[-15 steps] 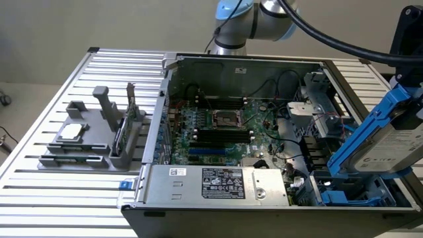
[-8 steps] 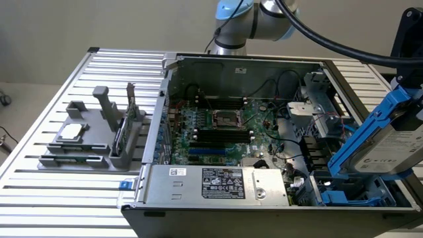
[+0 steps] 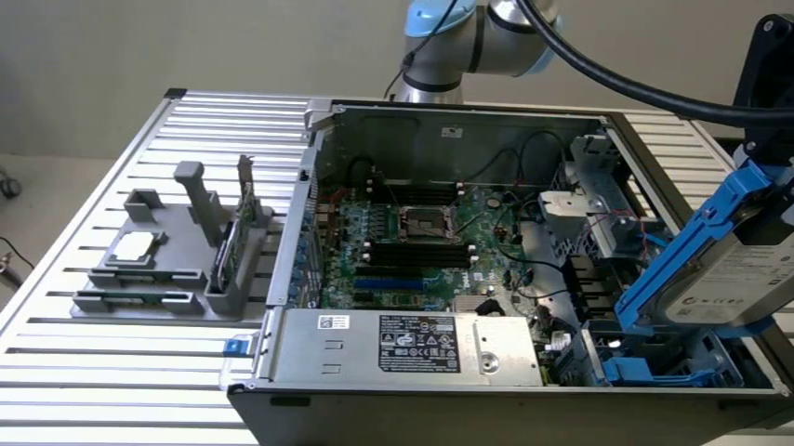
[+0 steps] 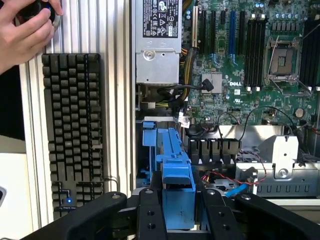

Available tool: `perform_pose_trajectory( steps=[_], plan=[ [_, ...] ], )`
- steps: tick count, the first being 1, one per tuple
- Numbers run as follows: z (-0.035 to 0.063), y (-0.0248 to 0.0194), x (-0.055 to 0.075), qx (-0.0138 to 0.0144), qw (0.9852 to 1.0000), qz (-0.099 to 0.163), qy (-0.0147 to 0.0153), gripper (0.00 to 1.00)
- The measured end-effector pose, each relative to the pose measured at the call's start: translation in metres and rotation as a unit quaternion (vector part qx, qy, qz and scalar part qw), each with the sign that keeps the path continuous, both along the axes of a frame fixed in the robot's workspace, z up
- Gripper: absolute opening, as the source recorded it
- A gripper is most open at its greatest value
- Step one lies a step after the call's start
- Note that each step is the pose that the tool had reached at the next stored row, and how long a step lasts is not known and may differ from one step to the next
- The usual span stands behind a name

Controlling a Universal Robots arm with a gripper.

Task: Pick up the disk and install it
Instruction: 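Insert the disk into the insertion slot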

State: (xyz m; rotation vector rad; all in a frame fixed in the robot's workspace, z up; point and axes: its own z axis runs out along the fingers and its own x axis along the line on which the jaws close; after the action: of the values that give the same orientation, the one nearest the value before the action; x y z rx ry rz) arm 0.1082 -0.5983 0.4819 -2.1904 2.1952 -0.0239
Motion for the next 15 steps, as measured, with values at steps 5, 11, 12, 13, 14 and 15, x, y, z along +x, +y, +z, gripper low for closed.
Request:
perform_pose_trajectory(
  steps=[5, 11, 12, 13, 14, 15],
  plan=[
    [-0.0003, 0.0004, 0.0, 0.0, 1.0, 0.0, 0.0, 0.33],
    [-0.0064, 0.0004, 0.0, -0.0001, 1.0, 0.0, -0.0009, 0.33],
    [-0.0076, 0.0005, 0.0, 0.0, 1.0, 0.0, -0.001, 0.33],
    [-0.0084, 0.0005, 0.0, 0.0, 1.0, 0.0, -0.0011, 0.33],
    [-0.0086, 0.0005, -0.0001, 0.0, 1.0, 0.0, -0.0011, 0.33],
    [-0.0086, 0.0004, -0.0002, -0.0001, 1.0, 0.0, -0.0013, 0.33]
  ],
)
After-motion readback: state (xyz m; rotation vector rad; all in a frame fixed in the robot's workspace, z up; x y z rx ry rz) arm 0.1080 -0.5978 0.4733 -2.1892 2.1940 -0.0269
